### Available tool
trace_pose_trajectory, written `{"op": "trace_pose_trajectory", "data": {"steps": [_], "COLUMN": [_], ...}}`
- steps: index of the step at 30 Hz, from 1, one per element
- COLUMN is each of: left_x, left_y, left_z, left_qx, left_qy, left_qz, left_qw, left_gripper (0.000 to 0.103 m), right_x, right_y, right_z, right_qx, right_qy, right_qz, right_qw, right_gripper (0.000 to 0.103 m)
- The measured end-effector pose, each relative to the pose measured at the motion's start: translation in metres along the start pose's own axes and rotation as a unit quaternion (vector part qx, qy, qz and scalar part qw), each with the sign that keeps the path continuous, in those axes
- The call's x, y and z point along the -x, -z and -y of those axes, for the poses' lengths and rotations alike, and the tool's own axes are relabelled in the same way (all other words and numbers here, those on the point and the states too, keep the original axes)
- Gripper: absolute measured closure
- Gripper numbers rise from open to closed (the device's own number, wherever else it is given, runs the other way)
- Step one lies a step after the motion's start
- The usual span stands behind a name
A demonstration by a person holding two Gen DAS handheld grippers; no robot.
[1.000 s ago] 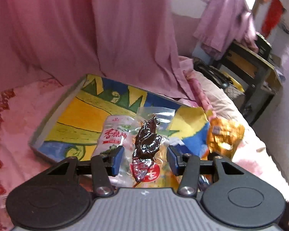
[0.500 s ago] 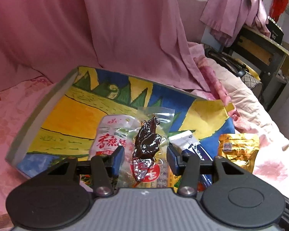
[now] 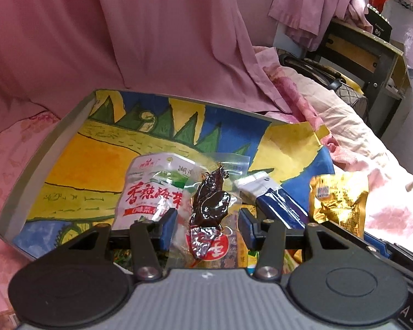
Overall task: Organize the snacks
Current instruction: 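Open the right tool to drop the gold pouch while the left tool releases the candy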
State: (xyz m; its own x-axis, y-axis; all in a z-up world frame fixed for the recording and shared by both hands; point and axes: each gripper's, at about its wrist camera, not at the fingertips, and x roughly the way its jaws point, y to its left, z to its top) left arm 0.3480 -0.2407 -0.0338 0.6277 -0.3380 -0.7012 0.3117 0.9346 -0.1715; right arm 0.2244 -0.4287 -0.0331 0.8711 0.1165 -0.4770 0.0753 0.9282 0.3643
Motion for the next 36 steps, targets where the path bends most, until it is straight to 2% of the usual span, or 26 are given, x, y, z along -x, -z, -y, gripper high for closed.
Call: {"op": "trace_pose_trajectory", "data": {"steps": [10, 16, 24, 31, 36], "left_x": [-0.001, 0.004, 0.016, 0.04, 0.065], "left_y": [-0.001, -0.002, -0.003, -0.005, -0.006], "left_z": [0.003, 0.0, -0.009, -0.021, -0.031], "left_qx": [-0.005, 0.007, 0.029, 0.037, 0.048], "left_qy": [-0.002, 0.009, 0.01, 0.0, -0.018], "left_qz": [0.001, 0.011, 0.026, 0.049, 0.069], "left_qw": [1.0, 0.9999, 0.9992, 0.9981, 0.9963], "left_gripper": [0.049, 0.04, 0.025, 0.012, 0.004], "right_x": [-0.002, -0.002, 0.004, 0.013, 0.027], "right_y": [0.001, 0.001, -0.003, -0.003, -0.007], "right_z": [-0.004, -0.009, -0.023, -0.035, -0.04], "right_qx": [0.017, 0.035, 0.075, 0.11, 0.11], "right_qy": [0.005, 0.004, 0.008, 0.023, 0.028], "right_qz": [-0.003, -0.009, -0.007, 0.013, 0.052], "right_qw": [1.0, 0.999, 0.997, 0.994, 0.992], "right_gripper": [0.059, 0.045, 0.016, 0.012, 0.005]}}
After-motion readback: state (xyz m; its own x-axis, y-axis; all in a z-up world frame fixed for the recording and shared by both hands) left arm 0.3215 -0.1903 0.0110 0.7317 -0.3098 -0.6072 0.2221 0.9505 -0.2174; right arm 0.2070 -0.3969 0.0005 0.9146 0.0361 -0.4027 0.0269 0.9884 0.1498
